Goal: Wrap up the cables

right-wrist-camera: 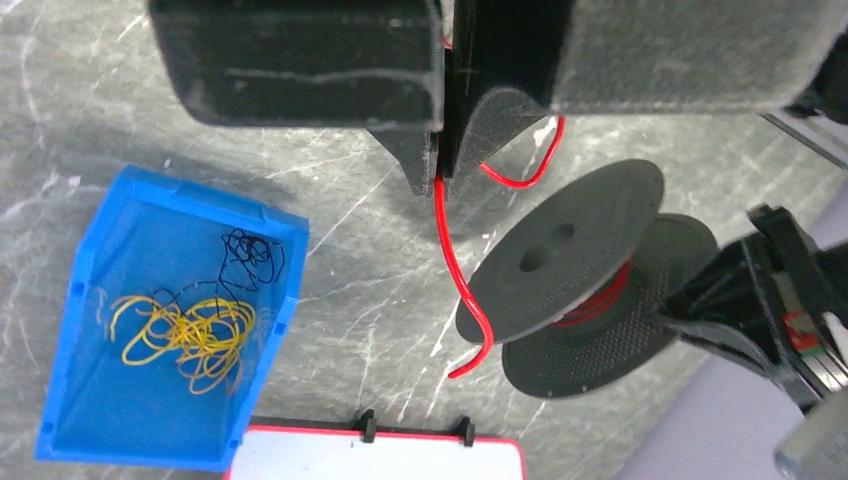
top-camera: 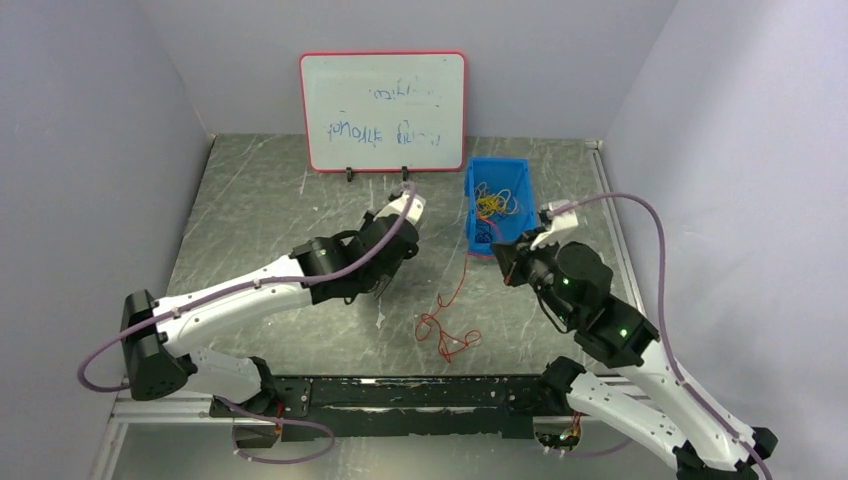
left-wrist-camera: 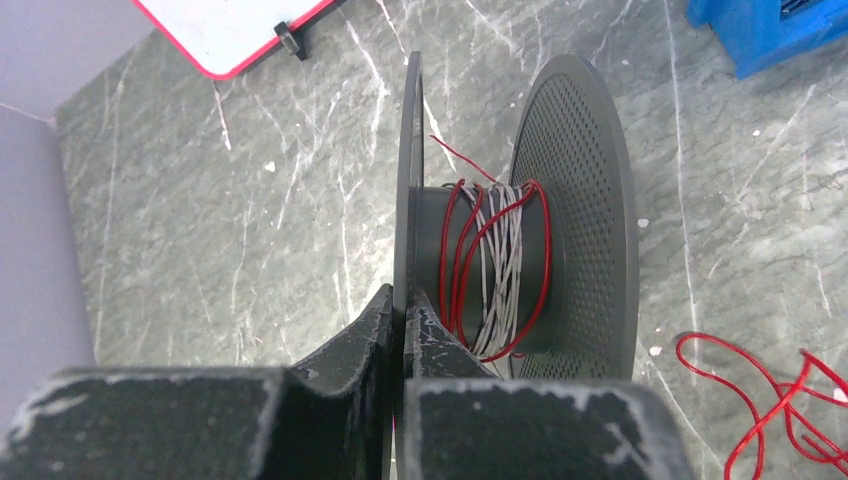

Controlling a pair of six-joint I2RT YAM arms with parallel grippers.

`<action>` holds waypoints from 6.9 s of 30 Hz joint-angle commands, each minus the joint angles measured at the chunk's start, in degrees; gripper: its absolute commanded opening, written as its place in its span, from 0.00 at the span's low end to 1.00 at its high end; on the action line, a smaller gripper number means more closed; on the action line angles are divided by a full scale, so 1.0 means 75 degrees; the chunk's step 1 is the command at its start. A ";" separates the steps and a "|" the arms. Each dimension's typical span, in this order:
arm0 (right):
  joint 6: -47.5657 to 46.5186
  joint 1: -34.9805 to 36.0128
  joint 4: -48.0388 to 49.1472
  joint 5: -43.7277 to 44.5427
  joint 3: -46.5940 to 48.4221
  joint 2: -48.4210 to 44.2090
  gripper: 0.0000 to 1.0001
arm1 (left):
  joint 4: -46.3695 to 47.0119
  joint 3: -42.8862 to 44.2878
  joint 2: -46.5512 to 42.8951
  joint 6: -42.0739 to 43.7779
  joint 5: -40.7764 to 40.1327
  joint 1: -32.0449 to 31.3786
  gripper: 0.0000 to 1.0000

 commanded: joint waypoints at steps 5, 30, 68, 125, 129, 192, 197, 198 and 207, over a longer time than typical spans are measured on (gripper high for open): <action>-0.1530 -0.0037 0.0359 -0.1322 0.0844 0.1366 0.00 | 0.0033 -0.0250 -0.1029 0.0167 0.1749 0.0590 0.07; -0.2052 -0.1155 -0.1267 -0.6720 0.3076 0.4707 0.00 | 0.0664 -0.1256 -0.1620 -0.0010 0.3891 0.1221 0.07; -0.0951 -0.1904 -0.2322 -0.8774 0.3811 0.7138 0.00 | 0.1176 -0.1880 -0.1646 -0.0515 0.5275 0.1832 0.32; -0.0506 -0.1045 -0.3120 -0.8030 0.4699 0.8387 0.05 | 0.1251 -0.1960 -0.1720 -0.0357 0.5354 0.1768 0.07; -0.0476 -0.1071 -0.2970 -0.7364 0.4527 0.8130 0.15 | 0.1285 -0.2016 -0.1868 -0.0380 0.5209 0.1739 0.07; 0.1004 0.1844 1.2444 -0.3518 -0.4573 0.7616 0.53 | 0.0319 -0.0641 -0.2050 -0.1368 0.3514 0.2314 0.07; 0.1099 0.2108 1.3166 -0.3137 -0.4370 0.8672 0.53 | 0.0308 -0.0606 -0.2076 -0.1394 0.3589 0.2314 0.07; 0.1123 0.2107 1.3342 -0.3145 -0.4366 0.8852 0.53 | 0.0298 -0.0604 -0.2086 -0.1399 0.3594 0.2315 0.07; 0.1192 0.2202 1.4237 -0.2860 -0.4418 0.9670 0.38 | 0.0240 -0.0615 -0.2216 -0.1412 0.3563 0.2312 0.07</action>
